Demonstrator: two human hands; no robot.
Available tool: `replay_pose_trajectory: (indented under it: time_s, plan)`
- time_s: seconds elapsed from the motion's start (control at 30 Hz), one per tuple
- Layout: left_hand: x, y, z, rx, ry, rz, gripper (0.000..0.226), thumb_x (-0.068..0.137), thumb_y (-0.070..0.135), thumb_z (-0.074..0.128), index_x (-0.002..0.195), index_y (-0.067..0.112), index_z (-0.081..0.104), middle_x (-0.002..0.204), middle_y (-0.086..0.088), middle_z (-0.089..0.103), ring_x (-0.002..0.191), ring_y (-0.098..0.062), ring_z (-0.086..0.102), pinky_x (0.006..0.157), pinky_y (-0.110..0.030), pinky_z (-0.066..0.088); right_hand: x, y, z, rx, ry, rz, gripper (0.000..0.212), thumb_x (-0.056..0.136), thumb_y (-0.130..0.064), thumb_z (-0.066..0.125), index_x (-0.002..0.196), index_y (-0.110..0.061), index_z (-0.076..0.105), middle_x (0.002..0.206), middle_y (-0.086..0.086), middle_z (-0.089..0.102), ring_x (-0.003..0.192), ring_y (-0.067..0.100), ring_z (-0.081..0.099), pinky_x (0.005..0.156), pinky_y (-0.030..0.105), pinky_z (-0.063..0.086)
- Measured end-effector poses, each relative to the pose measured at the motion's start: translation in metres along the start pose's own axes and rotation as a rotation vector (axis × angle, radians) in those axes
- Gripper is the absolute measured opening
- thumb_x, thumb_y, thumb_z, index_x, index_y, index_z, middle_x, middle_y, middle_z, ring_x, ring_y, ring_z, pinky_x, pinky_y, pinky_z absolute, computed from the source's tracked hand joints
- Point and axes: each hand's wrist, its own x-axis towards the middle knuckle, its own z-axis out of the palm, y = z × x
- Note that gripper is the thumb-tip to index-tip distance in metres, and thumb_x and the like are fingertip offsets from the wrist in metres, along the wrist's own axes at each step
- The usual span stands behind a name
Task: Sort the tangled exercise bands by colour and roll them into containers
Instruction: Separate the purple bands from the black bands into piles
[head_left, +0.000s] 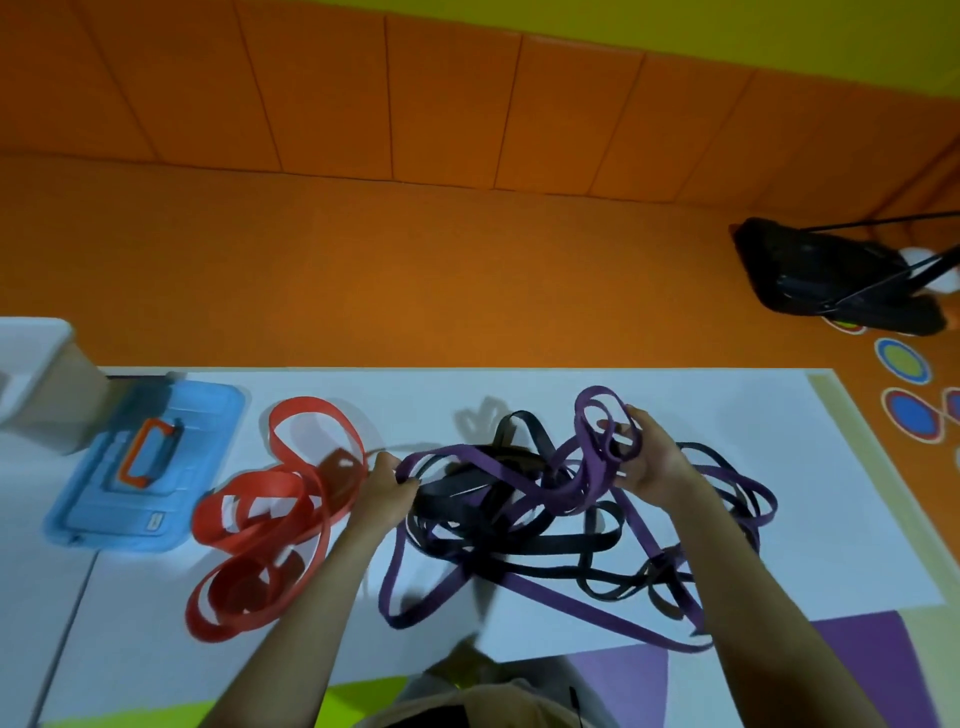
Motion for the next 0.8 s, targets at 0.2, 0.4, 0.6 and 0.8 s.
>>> replay_pose_trajectory:
  time_s: [0.2,0.4,0.6,0.8]
  plan:
    - [-0.016,0.024,-0.014,-0.098,0.026,0.114,0.008,0.106,0.028,0.054,0.108,0.022,0.05,0.085,0.002,0.079,0.051,-0.015,0.057,0.055,-0.027,0.049,-0.001,0.022,0.005,0.117,0.011,0.015,0.04,0.101,-0.049,0.059,0.099,-0.011,0.069,0.113,0.016,0.072,0.111,0.037,0.066,0.106,0.051,0.051]
    - [-0.013,0.043,-0.023,-0.04,0.01,0.24,0.021,0.1,0.028,0.063,0.118,0.021,0.055,0.092,0.002,0.074,0.063,-0.016,0.067,0.065,-0.035,0.056,-0.01,0.017,0.009,0.419,-0.062,0.014,0.042,0.106,-0.047,0.047,0.124,-0.012,0.063,0.118,0.013,0.075,0.106,0.028,0.071,0.091,0.04,0.056]
    - [-0.01,0.053,-0.008,0.404,-0.211,0.175,0.096,0.093,0.034,0.073,0.165,0.031,0.009,0.159,-0.015,0.039,0.142,-0.035,0.046,0.112,-0.046,0.041,-0.042,-0.012,0.031,0.482,-0.163,-0.063,0.039,0.108,-0.041,0.046,0.109,-0.009,0.068,0.088,0.008,0.079,0.074,0.023,0.079,0.059,0.032,0.063]
    - [-0.028,0.099,0.032,0.207,-0.62,0.527,0.088,0.071,0.062,0.088,0.145,0.052,0.043,0.163,0.009,0.036,0.15,-0.012,0.037,0.124,-0.043,0.033,-0.063,-0.02,0.069,0.409,-0.303,-0.065,0.036,0.106,-0.038,0.056,0.105,-0.005,0.069,0.1,0.013,0.077,0.08,0.025,0.077,0.065,0.033,0.064]
